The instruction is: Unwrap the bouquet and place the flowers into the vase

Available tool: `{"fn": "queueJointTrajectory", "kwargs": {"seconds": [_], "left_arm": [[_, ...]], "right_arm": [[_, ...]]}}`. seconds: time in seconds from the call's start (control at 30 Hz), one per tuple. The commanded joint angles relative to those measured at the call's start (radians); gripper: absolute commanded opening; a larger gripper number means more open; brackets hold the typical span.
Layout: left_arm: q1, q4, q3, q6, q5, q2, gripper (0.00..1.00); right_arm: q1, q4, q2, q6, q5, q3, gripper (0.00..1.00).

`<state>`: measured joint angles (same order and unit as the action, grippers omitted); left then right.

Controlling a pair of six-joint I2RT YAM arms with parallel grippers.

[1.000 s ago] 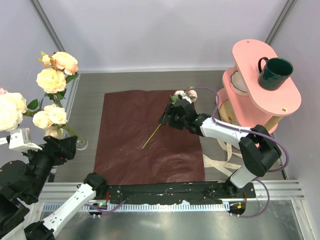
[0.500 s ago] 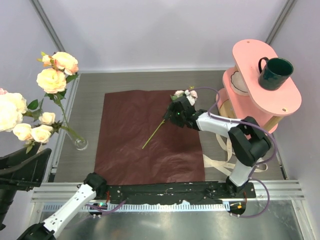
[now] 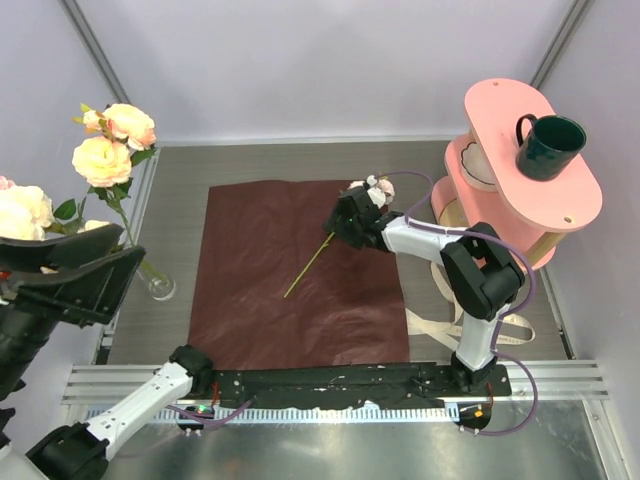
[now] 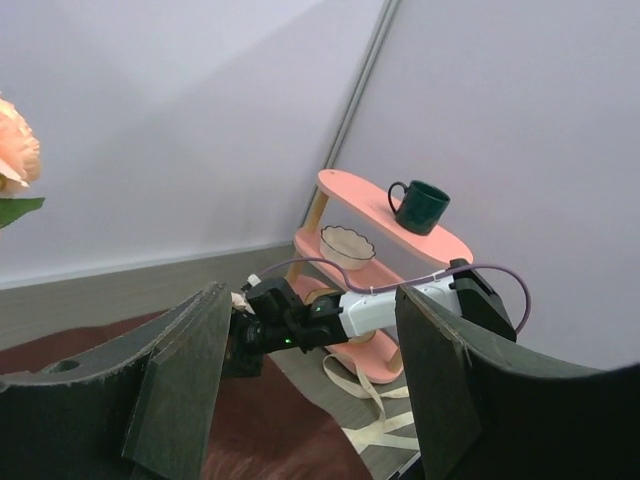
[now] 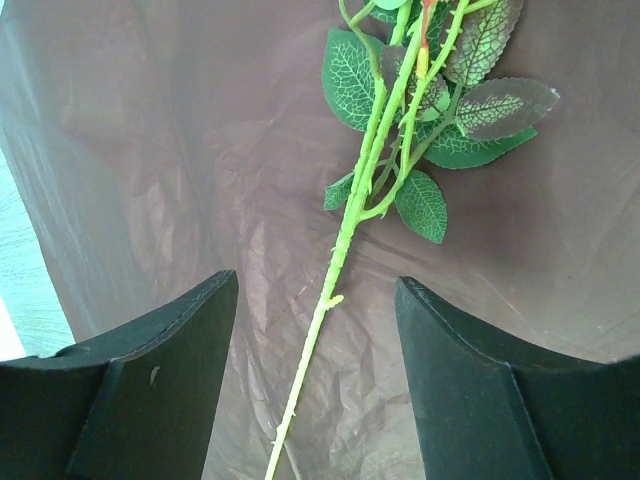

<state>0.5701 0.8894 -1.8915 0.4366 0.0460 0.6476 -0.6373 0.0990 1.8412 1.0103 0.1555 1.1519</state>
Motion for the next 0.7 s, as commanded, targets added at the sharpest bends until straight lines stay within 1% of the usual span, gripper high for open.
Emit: {"fn": "queueJointTrajectory", "kwargs": {"seconds": [0.0, 0.13, 0.33, 0.53, 0.67], "left_arm": [[0.004, -0.121, 0.063, -0.009, 0.028, -0.002, 0.71], [0.004, -0.188, 0.069, -0.026, 0.018, 0.029, 0.72], [0.004, -0.263, -0.012, -0.019, 0.07, 0.147, 0.72], [0.004, -0.257, -0.092, 0.027, 0.092, 0.294, 0.72], [0.004, -0.215, -0.136, 0.05, 0.12, 0.379, 0.72]], "right_arm": [[0.005, -0.018, -0.01, 0.004, 0.047, 0.034, 0.7], [0.017, -0.019, 0.001, 0.008, 0.033, 0.04, 0.7], [0.022, -0.004, 0.039, 0.057, 0.062, 0.057, 0.7], [0.022, 0.03, 0.079, 0.1, 0.133, 0.084, 0.68], [0.022, 0.031, 0.116, 0.096, 0.147, 0.124, 0.61]]}}
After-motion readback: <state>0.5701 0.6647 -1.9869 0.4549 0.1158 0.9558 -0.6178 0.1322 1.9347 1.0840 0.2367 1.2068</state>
